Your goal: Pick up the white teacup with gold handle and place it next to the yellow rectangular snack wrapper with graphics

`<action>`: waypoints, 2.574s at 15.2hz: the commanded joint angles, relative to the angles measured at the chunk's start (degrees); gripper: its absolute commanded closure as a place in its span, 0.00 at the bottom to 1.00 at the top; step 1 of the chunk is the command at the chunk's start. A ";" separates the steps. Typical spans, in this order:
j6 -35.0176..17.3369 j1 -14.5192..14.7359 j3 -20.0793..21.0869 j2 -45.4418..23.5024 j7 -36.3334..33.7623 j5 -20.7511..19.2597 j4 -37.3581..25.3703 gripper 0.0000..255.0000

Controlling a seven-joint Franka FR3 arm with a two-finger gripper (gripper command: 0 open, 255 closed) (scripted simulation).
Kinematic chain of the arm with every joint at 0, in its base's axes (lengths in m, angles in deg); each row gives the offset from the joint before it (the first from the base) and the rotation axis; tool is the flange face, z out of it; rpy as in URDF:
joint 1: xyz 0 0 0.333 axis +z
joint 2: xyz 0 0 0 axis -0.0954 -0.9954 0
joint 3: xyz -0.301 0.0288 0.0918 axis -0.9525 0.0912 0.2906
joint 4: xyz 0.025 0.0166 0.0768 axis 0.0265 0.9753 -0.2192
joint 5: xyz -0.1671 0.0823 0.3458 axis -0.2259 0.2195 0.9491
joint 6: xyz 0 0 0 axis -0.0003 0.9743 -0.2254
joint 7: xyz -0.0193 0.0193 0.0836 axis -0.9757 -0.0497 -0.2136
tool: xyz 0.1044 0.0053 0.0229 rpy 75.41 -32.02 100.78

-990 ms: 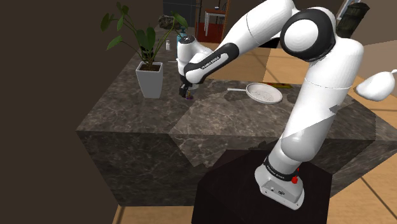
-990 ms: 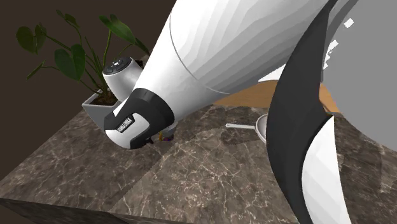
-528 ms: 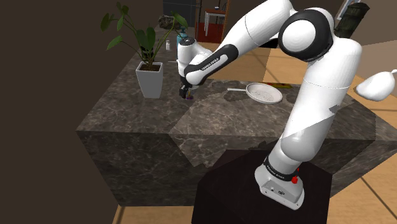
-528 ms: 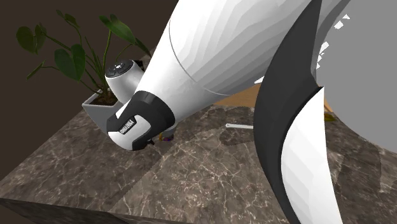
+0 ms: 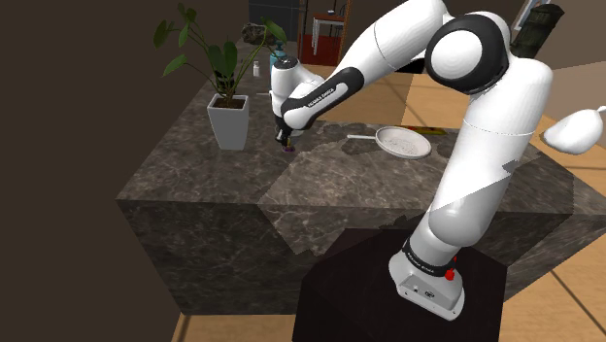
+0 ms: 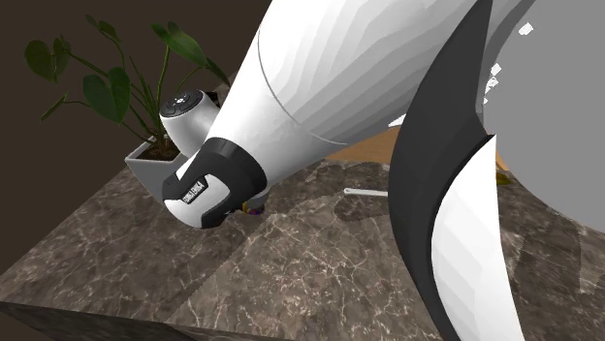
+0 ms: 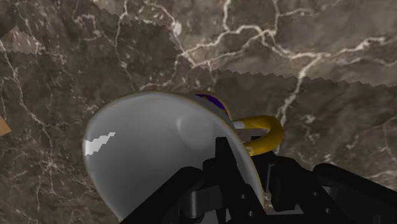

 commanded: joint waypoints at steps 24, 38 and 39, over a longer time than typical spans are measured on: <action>14.18 0.15 0.93 7.53 5.92 4.66 -7.03 1.00; 20.87 -0.68 0.09 12.66 10.30 6.39 -9.38 1.00; 20.31 -1.19 -0.48 14.14 11.30 6.47 -7.61 1.00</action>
